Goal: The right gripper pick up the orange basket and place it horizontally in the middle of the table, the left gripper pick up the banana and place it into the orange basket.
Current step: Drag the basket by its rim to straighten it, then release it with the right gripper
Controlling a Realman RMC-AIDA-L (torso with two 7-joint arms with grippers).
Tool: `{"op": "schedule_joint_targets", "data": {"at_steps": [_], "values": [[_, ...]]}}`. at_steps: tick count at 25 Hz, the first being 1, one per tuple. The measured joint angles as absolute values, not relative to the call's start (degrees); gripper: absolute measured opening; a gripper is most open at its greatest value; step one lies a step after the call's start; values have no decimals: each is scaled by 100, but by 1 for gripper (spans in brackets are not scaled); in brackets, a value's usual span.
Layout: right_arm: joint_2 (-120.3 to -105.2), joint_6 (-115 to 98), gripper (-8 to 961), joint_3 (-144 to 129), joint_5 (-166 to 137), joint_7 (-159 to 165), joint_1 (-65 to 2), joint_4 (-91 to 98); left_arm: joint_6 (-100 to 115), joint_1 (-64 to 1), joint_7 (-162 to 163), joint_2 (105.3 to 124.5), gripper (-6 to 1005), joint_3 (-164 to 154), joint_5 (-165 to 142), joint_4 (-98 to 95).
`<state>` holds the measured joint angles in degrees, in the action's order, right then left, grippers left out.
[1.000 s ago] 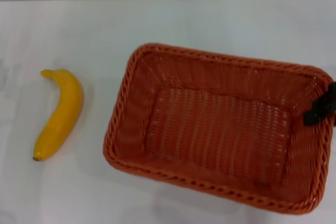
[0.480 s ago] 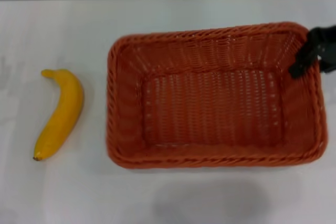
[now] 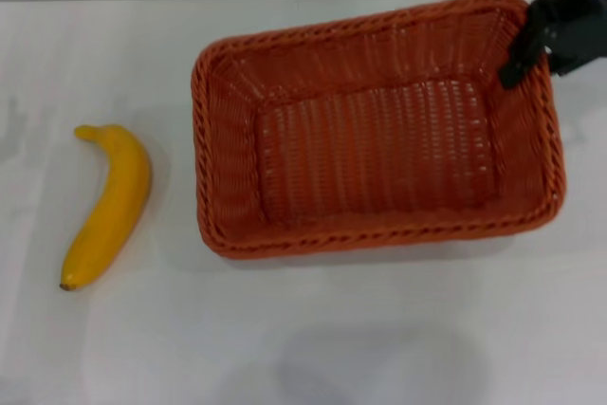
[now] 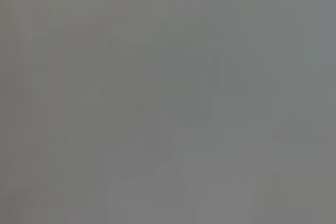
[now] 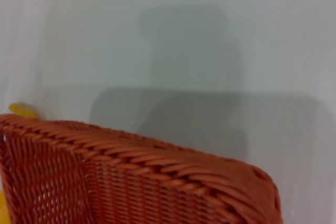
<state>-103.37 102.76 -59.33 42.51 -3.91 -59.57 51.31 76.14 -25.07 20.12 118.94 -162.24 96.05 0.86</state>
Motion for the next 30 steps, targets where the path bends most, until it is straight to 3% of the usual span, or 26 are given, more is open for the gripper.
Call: {"op": "schedule_joint_targets", "data": {"at_steps": [5, 12, 19, 26, 30], "values": [[-10221, 9862, 195, -5919, 4243, -784, -6451, 4173, 7614, -2497, 2013, 11891, 891, -16242, 9599, 88], [-10188, 9371, 194, -5892, 4130, -991, -6661, 3718, 7663, -2471, 2013, 11890, 891, -16259, 9576, 88], [-10244, 8988, 193, -5883, 3893, -1233, -6554, 3566, 7691, -2461, 2052, 11882, 891, -16260, 9571, 87], [-10399, 8757, 192, -5320, 3905, -1436, -6228, 3462, 7691, -2443, 2066, 11883, 892, -16260, 9585, 88], [-10418, 8674, 235, -5185, 3919, -1637, -6105, 3424, 7691, -2429, 2073, 11883, 892, -16260, 9600, 88]]}}
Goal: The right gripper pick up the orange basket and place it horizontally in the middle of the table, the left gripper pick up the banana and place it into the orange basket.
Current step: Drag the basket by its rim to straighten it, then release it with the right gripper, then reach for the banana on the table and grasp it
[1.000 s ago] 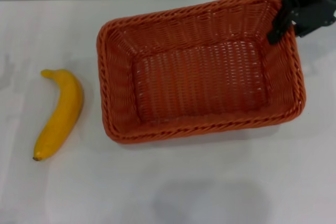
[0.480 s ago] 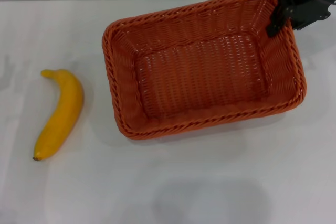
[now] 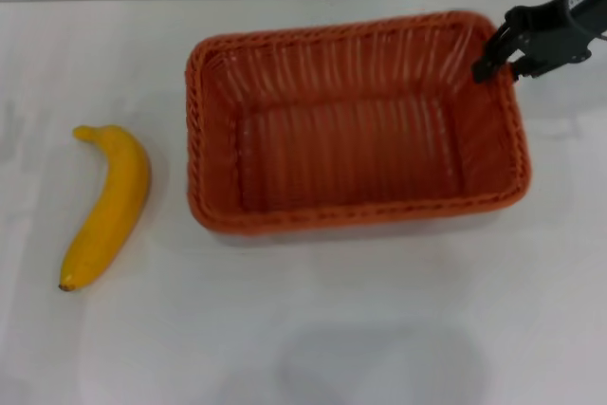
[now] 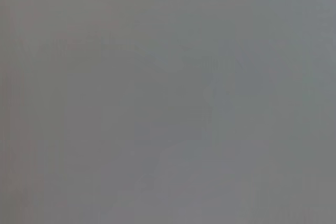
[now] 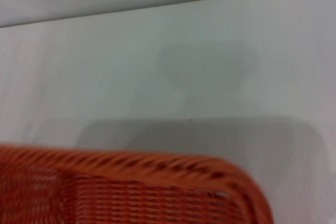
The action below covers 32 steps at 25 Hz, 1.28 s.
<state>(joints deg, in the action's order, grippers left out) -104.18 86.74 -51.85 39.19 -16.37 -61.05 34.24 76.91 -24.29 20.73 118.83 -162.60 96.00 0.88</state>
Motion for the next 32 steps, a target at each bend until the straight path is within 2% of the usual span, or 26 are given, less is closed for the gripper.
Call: {"op": "schedule_joint_targets", "data": {"at_steps": [4, 9, 16, 23, 26, 27, 28, 31, 32], "values": [[-10418, 8647, 373, -5207, 3903, -1694, -6083, 3420, 7701, -2431, 2074, 11883, 892, -16260, 9597, 88], [-10407, 8646, 597, -5194, 3909, -1709, -5994, 3457, 7706, -2440, 2074, 11883, 890, -16259, 9581, 87], [-10291, 8750, 740, -4748, 3952, -1833, -5641, 3749, 7710, -2430, 2074, 11883, 890, -16260, 9590, 87], [-10372, 8646, 854, -2962, 4949, -3063, -4683, 4264, 7745, -2415, 2037, 11883, 891, -16226, 9611, 90], [-10521, 8375, 876, -2622, 6217, -4014, -4029, 4288, 7625, -2418, 2014, 11883, 891, -16214, 9612, 95], [-10521, 8375, 875, -2622, 6217, -4014, -4029, 4288, 7573, -2419, 2014, 11884, 891, -16215, 9611, 96], [-10732, 8050, 875, -2443, 7393, -4967, -3536, 4279, 7556, -2419, 2014, 11887, 891, -16217, 9611, 96], [-10976, 7649, 873, -2289, 8591, -6070, -2997, 4144, 7444, -2412, 2014, 11904, 891, -16234, 9602, 93], [-11102, 7426, 873, -2264, 9161, -6812, -2744, 4008, 7386, -2406, 2018, 11908, 892, -16239, 9594, 84]]}}
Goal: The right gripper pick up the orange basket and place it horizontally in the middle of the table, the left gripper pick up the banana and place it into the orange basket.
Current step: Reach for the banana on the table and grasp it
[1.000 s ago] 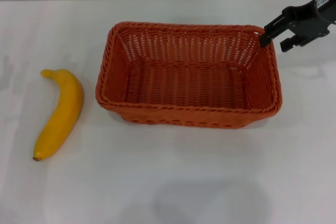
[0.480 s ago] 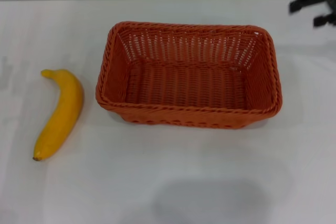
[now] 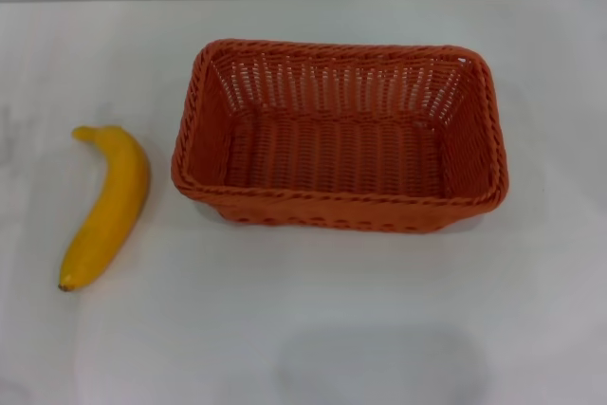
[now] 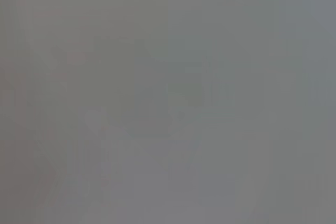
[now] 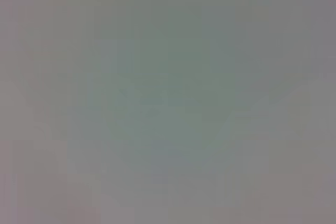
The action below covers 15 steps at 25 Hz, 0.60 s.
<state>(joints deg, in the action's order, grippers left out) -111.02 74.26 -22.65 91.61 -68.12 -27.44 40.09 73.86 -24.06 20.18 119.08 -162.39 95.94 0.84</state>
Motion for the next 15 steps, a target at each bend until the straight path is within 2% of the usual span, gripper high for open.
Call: {"op": "schedule_joint_targets", "data": {"at_steps": [8, 15], "values": [[-11485, 6968, 872, -2216, 10424, -10519, -2258, 3287, 7067, -2310, 2058, 11924, 892, -16259, 9568, 26], [-11514, 6995, 872, -2214, 11667, -13817, -2314, 1868, 6959, -2292, 2080, 11934, 891, -16266, 9561, -187]]}}
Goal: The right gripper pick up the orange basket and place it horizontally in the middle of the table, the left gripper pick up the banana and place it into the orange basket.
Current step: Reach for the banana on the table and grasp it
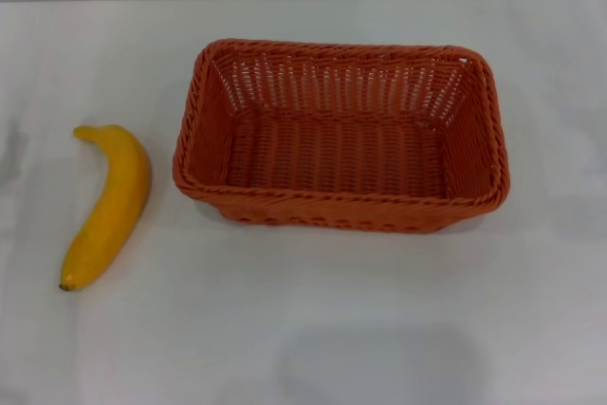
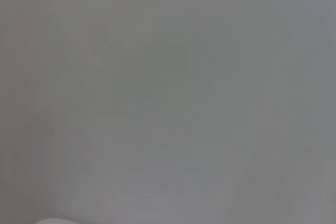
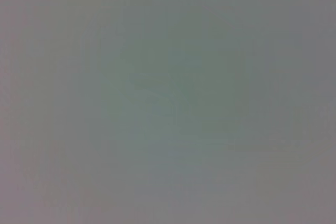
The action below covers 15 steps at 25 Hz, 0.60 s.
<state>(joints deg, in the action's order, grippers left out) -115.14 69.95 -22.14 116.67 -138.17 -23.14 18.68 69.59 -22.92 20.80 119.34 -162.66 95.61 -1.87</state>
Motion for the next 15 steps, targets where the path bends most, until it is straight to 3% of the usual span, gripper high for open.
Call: {"op": "schedule_joint_targets", "data": {"at_steps": [15], "values": [[-11549, 6724, 872, -2215, 12698, -15674, -2519, 678, 6989, -2275, 3593, 11868, 891, -16264, 8898, -35]]}}
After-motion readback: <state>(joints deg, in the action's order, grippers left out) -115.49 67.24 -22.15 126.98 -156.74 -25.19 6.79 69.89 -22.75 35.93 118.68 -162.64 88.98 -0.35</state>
